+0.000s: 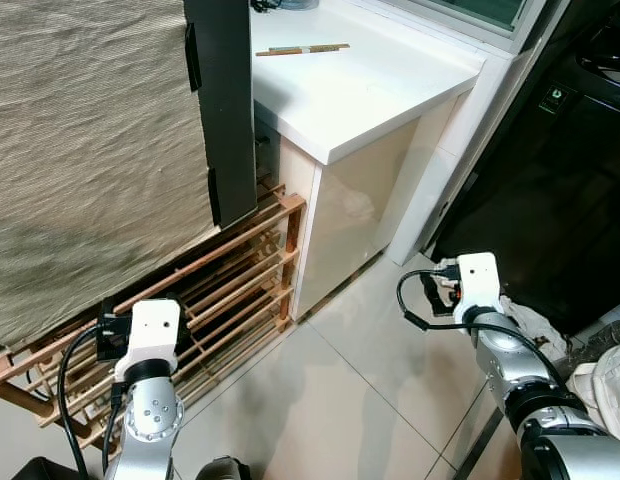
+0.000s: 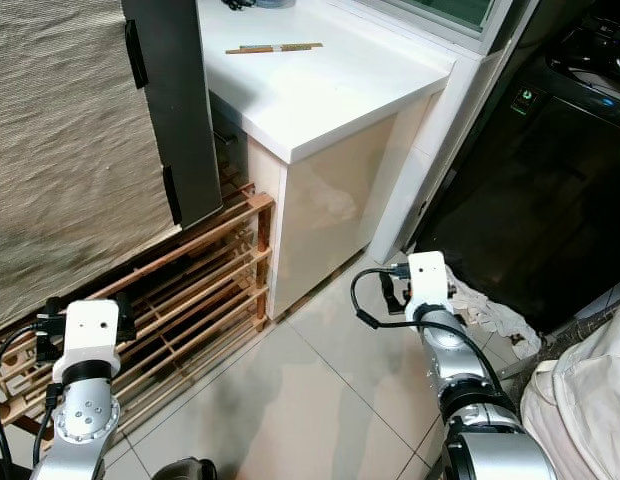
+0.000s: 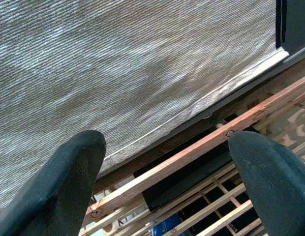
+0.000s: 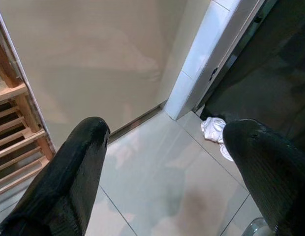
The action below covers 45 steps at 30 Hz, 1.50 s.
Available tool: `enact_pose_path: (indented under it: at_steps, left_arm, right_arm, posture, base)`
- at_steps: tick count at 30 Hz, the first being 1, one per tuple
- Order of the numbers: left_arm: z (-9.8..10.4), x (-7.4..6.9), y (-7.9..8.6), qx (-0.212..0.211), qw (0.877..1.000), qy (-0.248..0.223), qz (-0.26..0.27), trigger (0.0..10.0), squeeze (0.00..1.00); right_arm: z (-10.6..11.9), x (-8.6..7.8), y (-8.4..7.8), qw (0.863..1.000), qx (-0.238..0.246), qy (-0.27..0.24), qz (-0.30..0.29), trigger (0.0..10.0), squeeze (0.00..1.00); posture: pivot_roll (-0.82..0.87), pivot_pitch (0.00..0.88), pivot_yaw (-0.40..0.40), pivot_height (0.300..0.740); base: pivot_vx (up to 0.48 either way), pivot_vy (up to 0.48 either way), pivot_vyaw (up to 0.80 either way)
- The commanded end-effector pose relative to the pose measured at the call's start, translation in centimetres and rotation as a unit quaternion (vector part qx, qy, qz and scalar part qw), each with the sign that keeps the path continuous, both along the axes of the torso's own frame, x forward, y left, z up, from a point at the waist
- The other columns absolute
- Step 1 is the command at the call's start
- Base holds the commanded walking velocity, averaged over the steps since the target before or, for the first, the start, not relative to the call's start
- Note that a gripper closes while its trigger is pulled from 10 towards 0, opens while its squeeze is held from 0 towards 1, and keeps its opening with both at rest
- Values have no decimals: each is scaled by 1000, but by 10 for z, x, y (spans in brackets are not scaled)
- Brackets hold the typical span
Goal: Clothes washing
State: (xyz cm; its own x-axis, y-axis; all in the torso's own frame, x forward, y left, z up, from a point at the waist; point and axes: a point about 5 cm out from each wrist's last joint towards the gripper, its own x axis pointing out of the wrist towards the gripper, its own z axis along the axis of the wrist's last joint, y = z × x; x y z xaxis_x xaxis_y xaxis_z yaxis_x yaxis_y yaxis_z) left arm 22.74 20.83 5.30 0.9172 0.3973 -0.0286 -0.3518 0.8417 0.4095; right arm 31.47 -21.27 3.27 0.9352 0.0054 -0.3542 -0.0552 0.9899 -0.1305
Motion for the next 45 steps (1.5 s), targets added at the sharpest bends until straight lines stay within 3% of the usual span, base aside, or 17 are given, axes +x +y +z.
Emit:
enact_pose_path:
  at_steps: [1, 8, 13, 14, 17, 45]
  left_arm:
    - [1, 35, -13, 6, 998, 14, -67, 10000, 0]
    - [4, 35, -8, 10, 998, 11, -62, 10000, 0]
    - [2, 29, -6, 9, 998, 12, -57, 10000, 0]
    - [1, 27, -5, 8, 998, 15, -56, 10000, 0]
    - [1, 27, -6, 8, 998, 15, -58, 10000, 0]
    - [4, 35, -8, 0, 998, 3, -58, 10000, 0]
  right_arm:
    - [4, -4, -14, 999, 32, -23, -30, 10000, 0]
    - [11, 5, 0, 999, 32, -35, -11, 10000, 0]
    - [12, 6, 2, 998, 38, -39, -13, 10000, 0]
    - [6, 6, 2, 1000, 9, -2, -10, 10000, 0]
    - [9, 6, 3, 999, 37, -25, -10, 10000, 0]
    - [14, 12, 7, 999, 34, -25, 10, 10000, 0]
  posture:
    - [-123, 0, -8, 740]
    - [-102, 13, -17, 740]
    - [-97, 31, -20, 740]
    - [-94, 34, -22, 740]
    - [-92, 41, -25, 740]
    - [-81, 19, -56, 740]
  base:
    - [0, 0, 0]
    - [0, 0, 0]
    - [0, 0, 0]
    - [0, 0, 0]
    - [0, 0, 0]
    - [0, 0, 0]
